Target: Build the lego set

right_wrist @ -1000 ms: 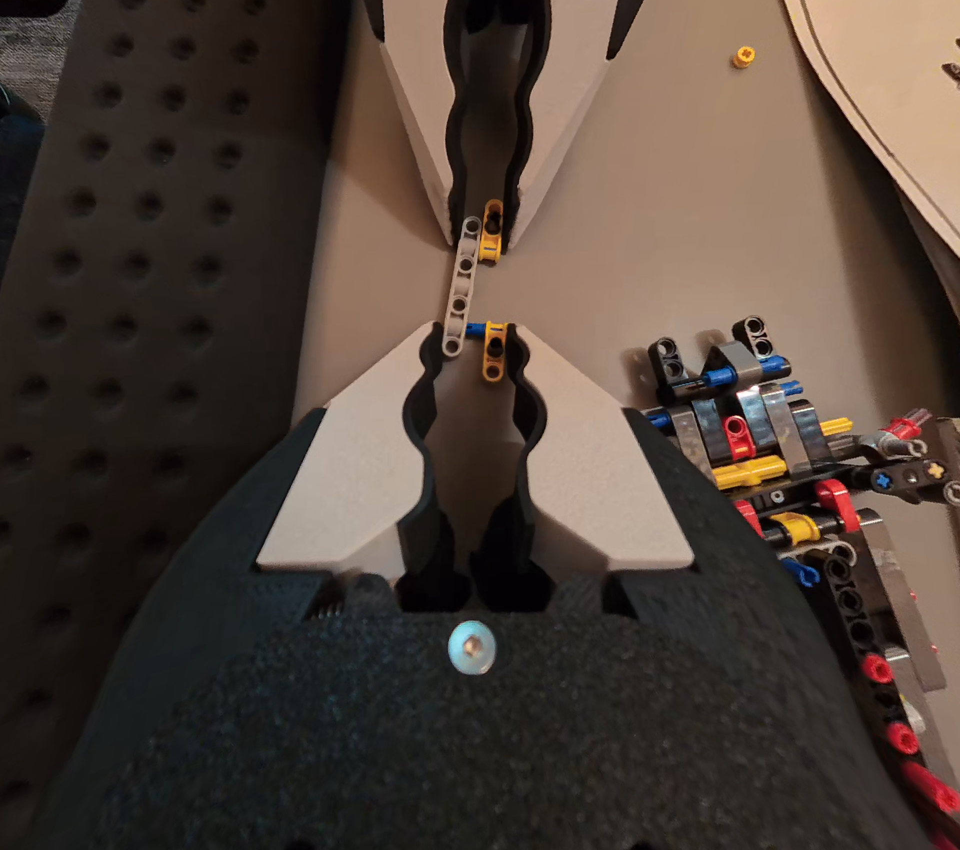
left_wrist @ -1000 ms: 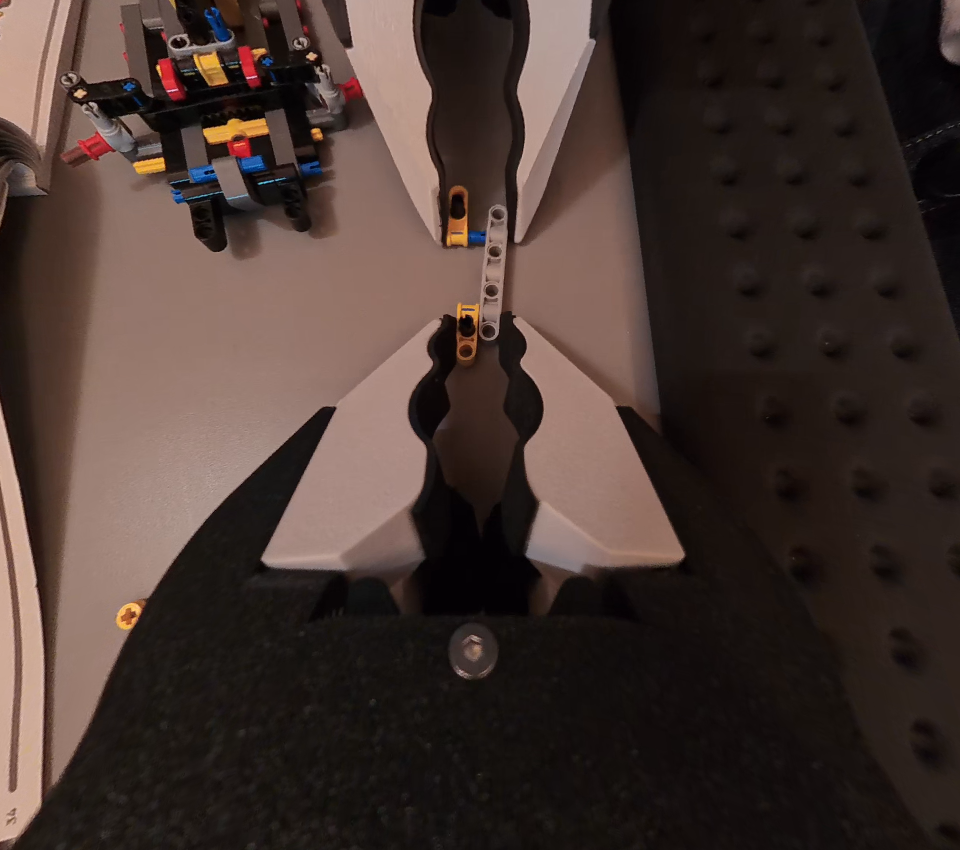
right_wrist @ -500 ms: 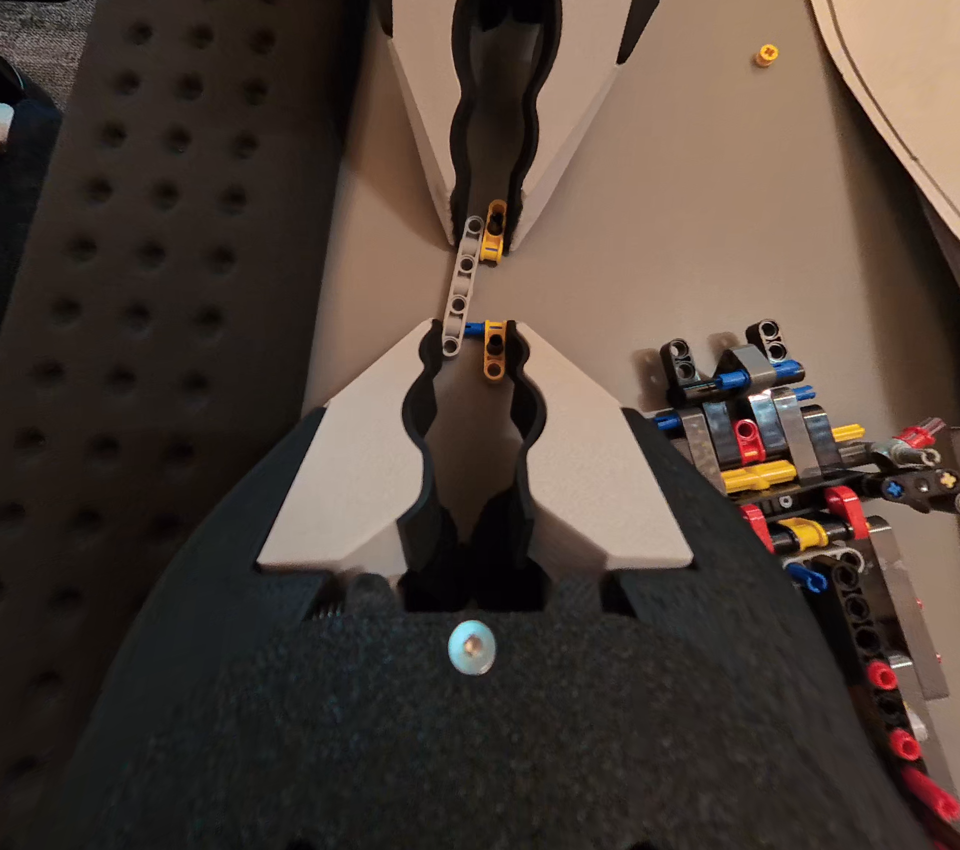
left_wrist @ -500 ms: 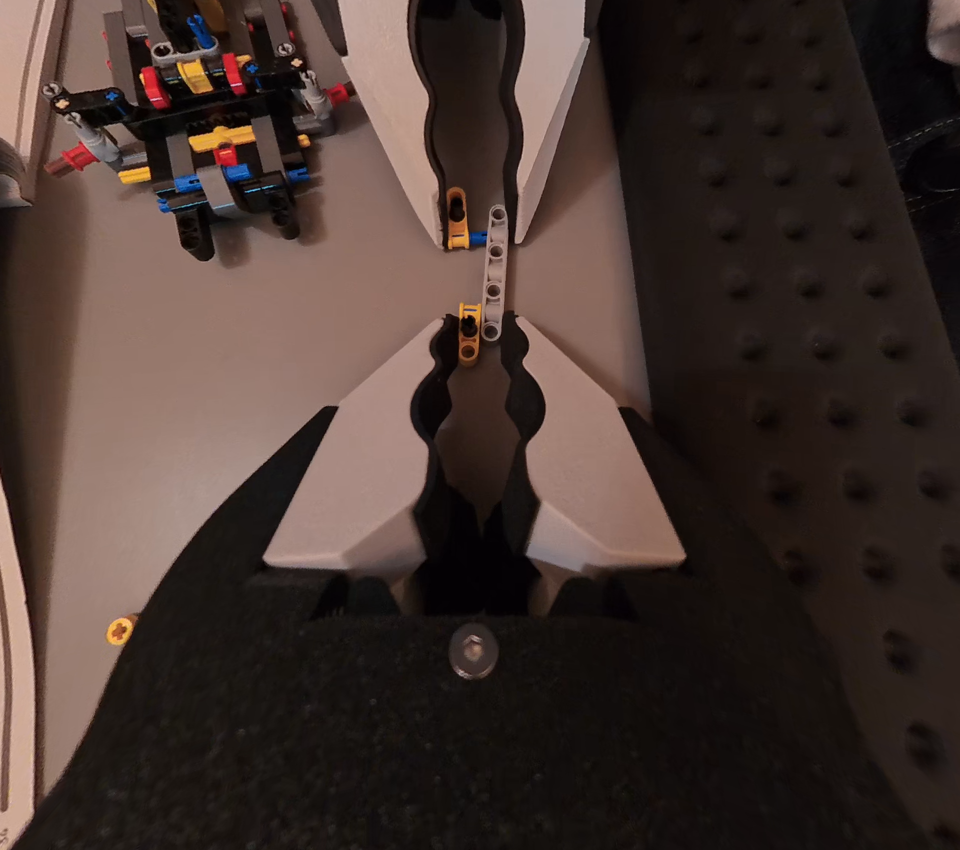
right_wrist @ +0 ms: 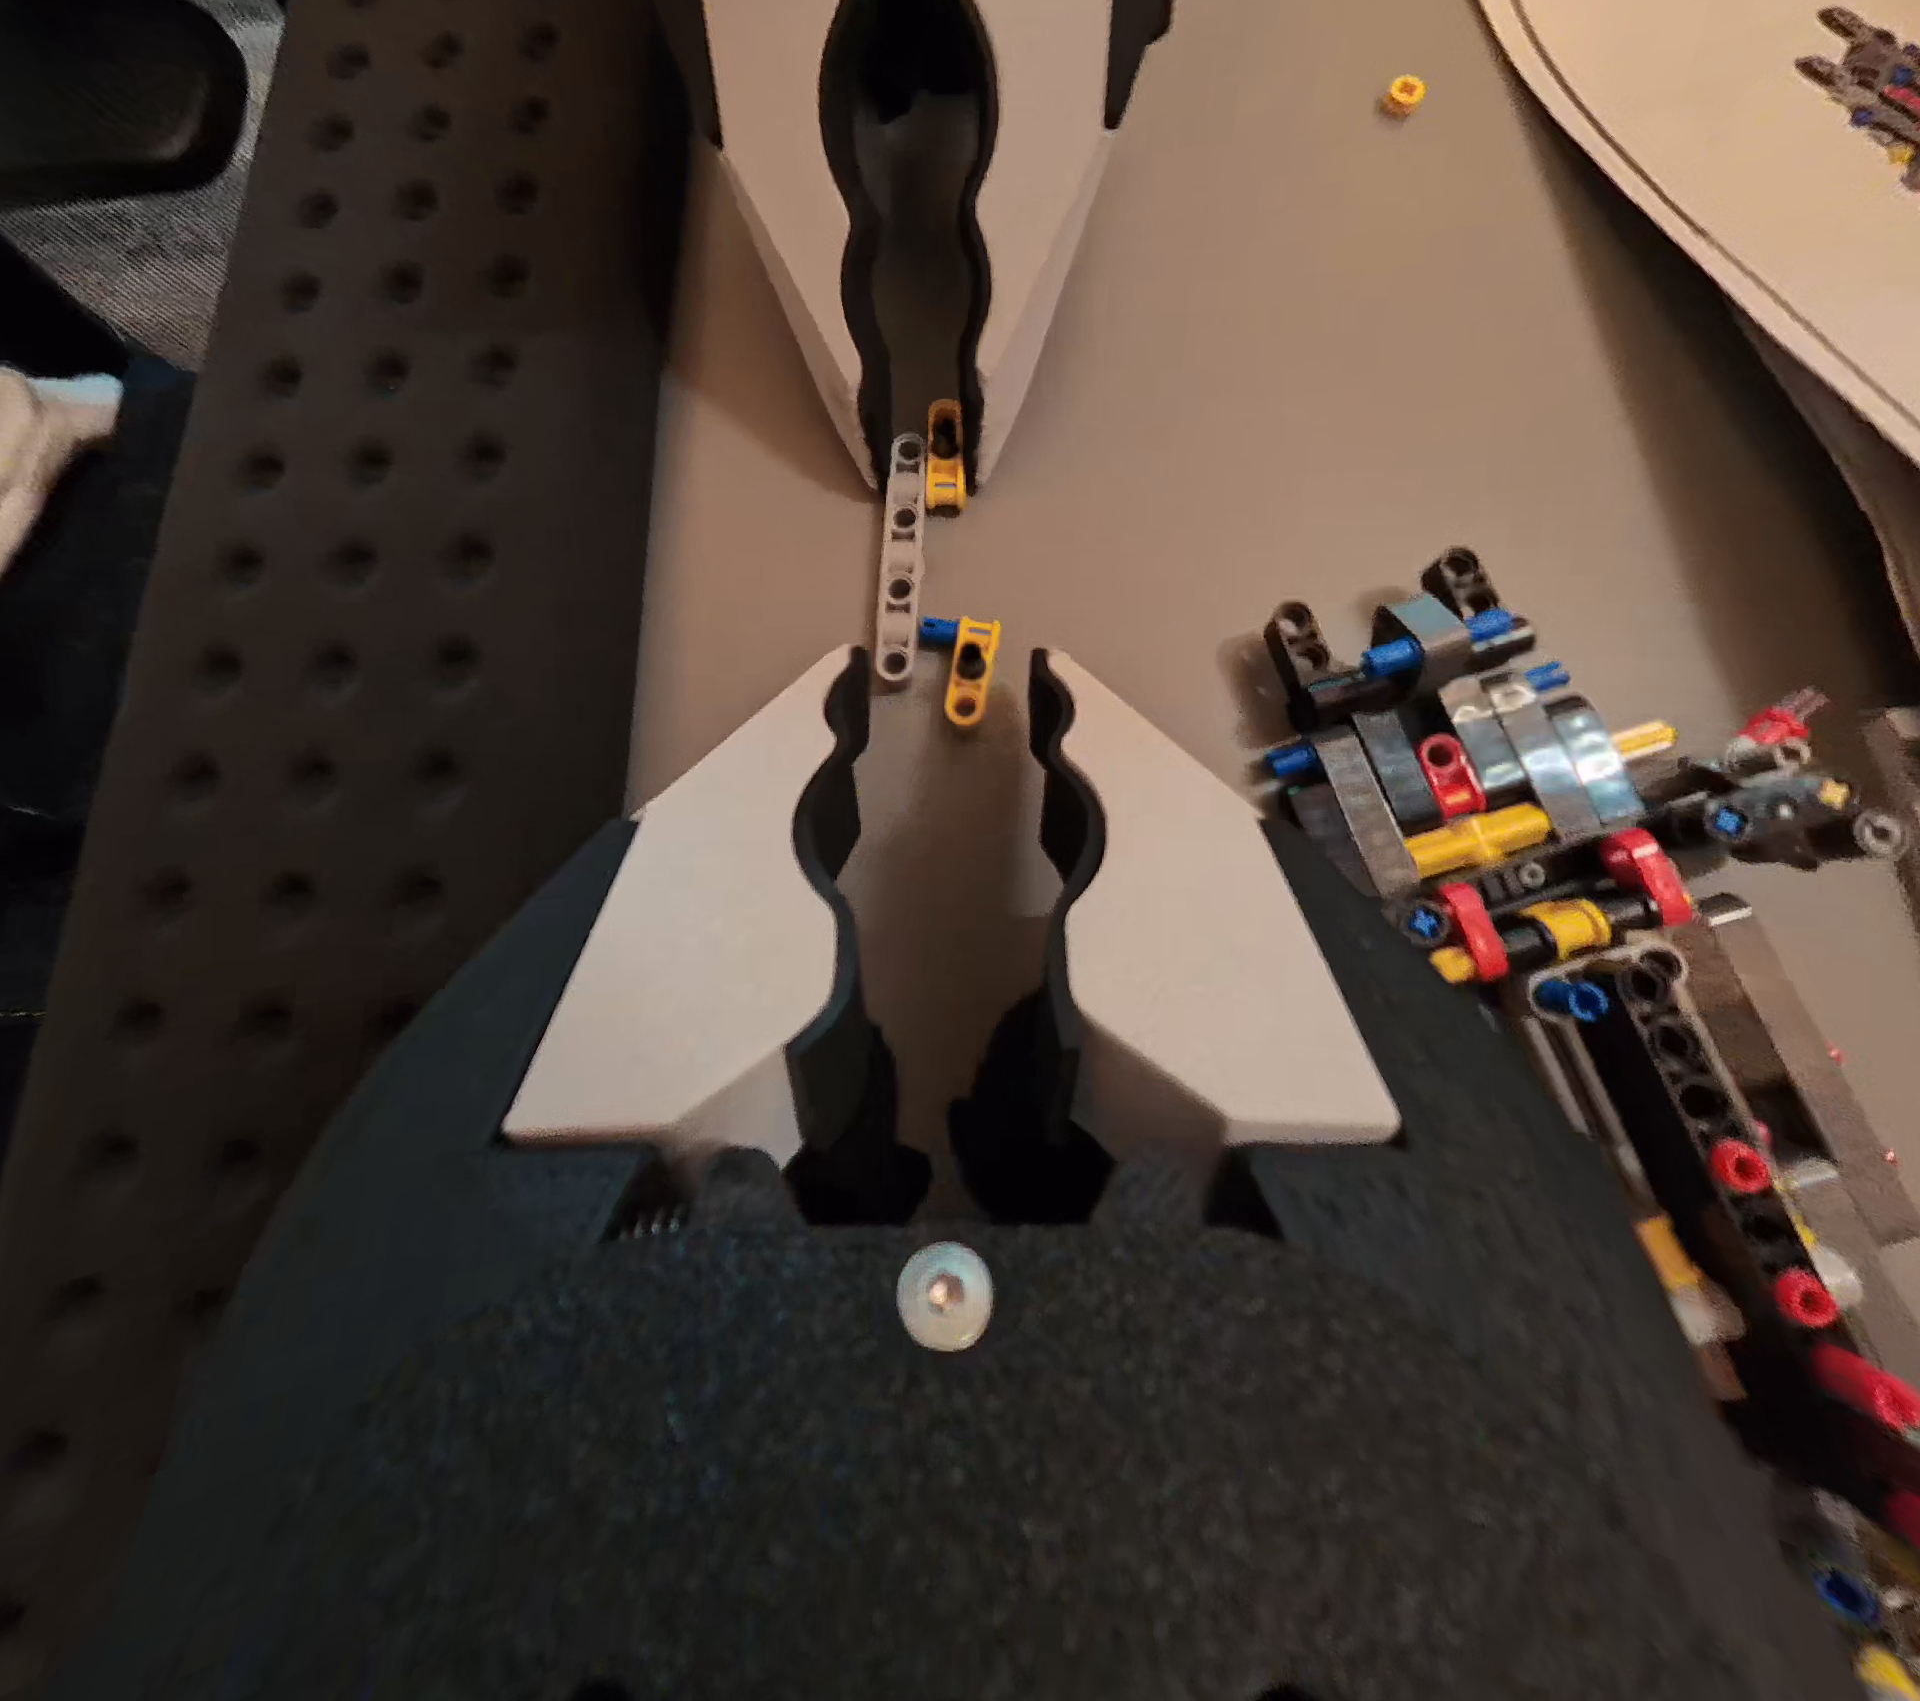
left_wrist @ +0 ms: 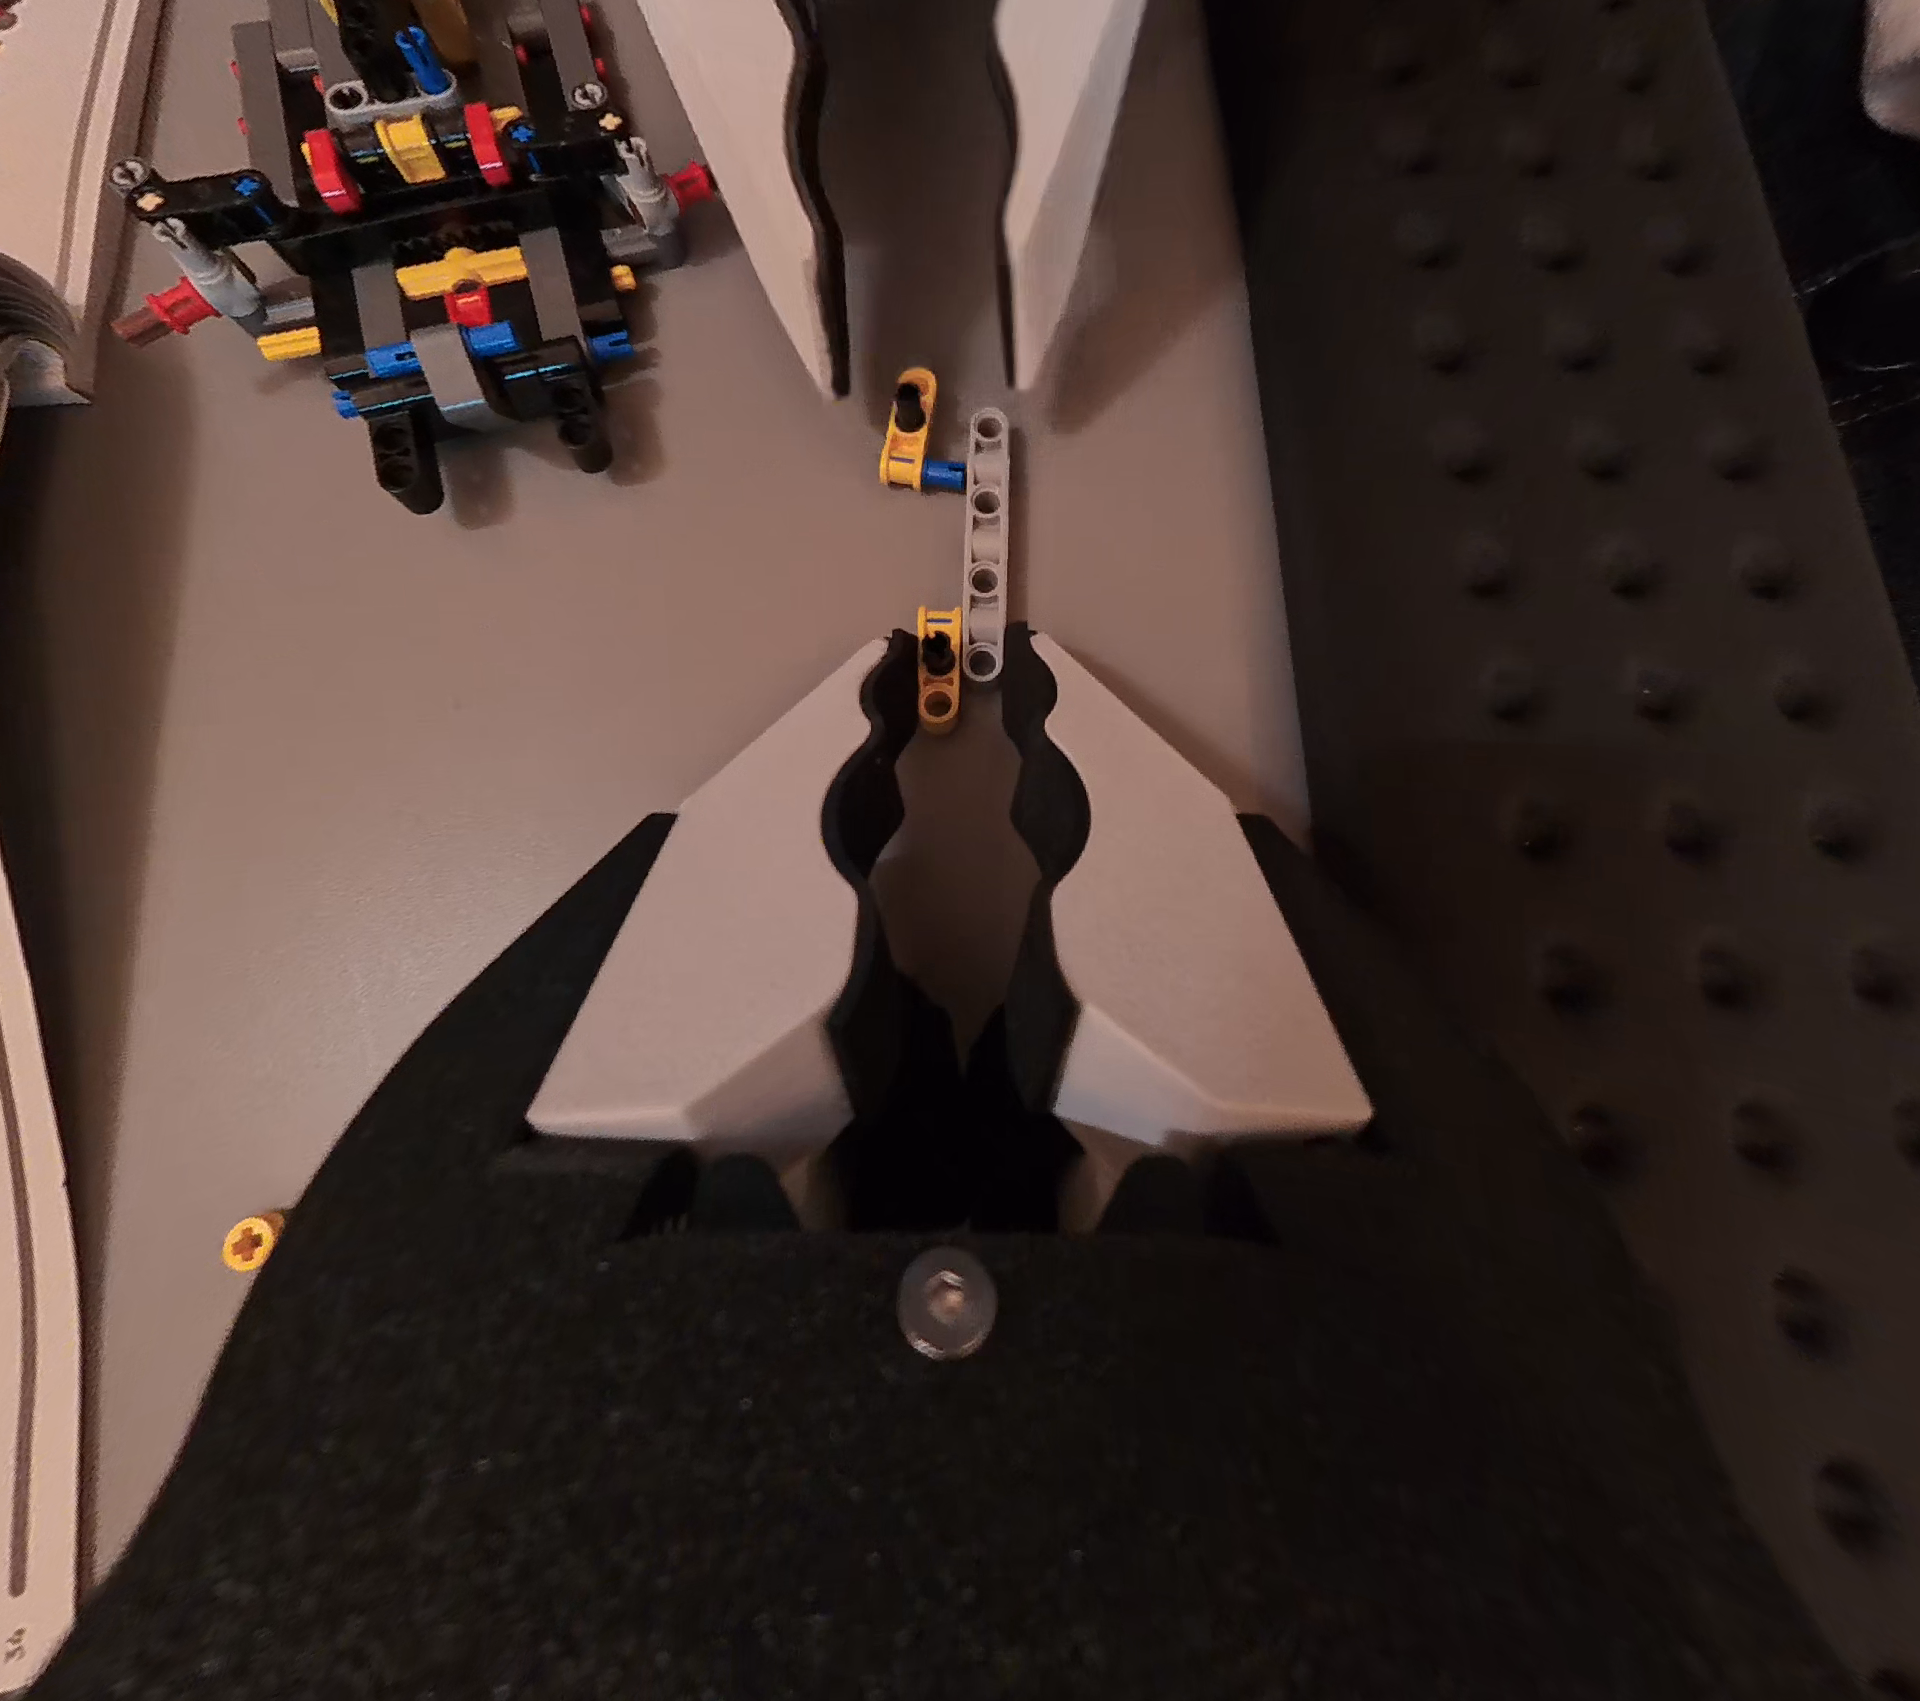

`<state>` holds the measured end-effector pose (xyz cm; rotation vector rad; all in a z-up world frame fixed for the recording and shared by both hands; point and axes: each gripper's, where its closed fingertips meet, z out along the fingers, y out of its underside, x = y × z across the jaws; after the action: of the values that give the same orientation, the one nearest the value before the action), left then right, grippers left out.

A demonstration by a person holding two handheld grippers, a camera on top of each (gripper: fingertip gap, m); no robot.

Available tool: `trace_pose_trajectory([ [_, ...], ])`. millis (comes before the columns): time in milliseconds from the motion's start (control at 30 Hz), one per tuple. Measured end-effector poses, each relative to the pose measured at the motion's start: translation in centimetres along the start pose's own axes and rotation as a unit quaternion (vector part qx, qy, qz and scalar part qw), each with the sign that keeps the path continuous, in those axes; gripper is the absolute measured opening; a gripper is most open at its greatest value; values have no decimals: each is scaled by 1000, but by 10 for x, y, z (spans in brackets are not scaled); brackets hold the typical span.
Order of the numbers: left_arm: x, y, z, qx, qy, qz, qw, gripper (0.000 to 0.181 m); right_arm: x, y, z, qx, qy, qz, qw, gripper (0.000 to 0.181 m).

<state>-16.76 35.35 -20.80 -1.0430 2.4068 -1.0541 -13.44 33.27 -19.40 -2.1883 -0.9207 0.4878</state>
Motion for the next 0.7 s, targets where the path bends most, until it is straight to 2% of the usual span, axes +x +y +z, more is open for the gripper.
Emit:
trace_pose_trajectory([
  [67, 0, 0, 0, 0, 0, 0, 1000, 15, 6, 8, -3, -10, 5, 11, 1000, 20],
  [167, 0, 0, 0, 0, 0, 0, 1000, 15, 9, 9, -2, -16, 19, -4, 1000, 15],
  [367, 0, 0, 0, 0, 0, 0, 1000, 15, 6, 8, 8, -37, 25, -29, 999, 13],
  [700, 0, 0, 0, 0, 0, 0, 1000, 15, 6, 11, 6, -44, 17, -26, 999, 7],
])
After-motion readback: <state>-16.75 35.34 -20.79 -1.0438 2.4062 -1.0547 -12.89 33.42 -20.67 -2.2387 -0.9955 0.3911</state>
